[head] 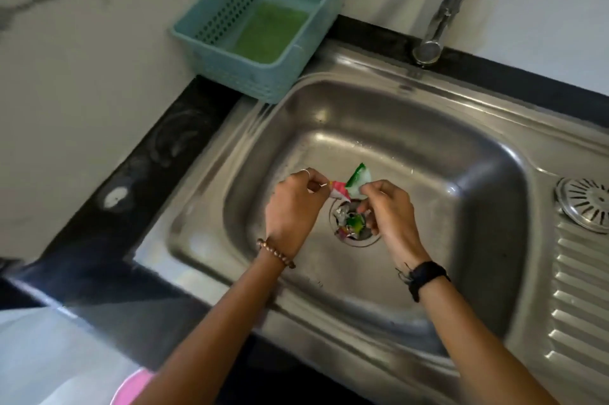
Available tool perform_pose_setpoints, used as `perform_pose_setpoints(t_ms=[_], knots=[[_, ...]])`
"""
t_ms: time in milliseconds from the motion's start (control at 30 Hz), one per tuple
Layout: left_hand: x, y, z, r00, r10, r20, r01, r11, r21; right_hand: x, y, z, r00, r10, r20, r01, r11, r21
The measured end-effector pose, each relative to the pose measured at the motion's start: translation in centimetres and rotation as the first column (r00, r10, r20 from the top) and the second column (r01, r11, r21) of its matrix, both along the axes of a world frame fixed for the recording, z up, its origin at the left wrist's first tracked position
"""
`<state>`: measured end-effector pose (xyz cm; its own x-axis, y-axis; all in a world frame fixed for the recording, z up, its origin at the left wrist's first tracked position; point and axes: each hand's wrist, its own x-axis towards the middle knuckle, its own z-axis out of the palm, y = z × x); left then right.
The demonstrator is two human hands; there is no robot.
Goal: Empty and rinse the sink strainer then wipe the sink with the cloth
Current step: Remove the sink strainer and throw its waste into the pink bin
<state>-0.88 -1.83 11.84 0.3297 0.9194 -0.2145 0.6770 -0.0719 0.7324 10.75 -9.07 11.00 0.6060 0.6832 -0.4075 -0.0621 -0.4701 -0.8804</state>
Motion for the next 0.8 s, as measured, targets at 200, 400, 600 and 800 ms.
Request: perform_pose_setpoints(t_ms=[200, 400, 600, 800], knots=[[-13.3, -5.9, 4.7, 0.938, 0.257, 0.233, -0.258, 0.966, -0.026, -11.8, -3.2, 5.0, 0.975, 0.214, -0.067, -0.199, 0.964, 0.176], [-29.0, -14.2, 4.5, 0.788, 0.555, 0.266, -0.552, 0.829, -0.094, -26.7, -7.5, 4.9, 0.85, 0.526, -0.023, -0.514, 0.839, 0.177], [-41.3, -22.3, -1.0, 0.558, 0.8, 0.221, -0.779, 0.597, -0.191, -38.4, -10.5, 0.5, 0.653, 0.75, 0.106, -0.758, 0.647, 0.086], [-49.2, -27.6, -14.5, 0.29, 0.956, 0.036, -0.88, 0.281, -0.382, -48.2, -12.0, -12.4, 0.336, 0.931, 0.143, -0.912, 0.36, -0.198]])
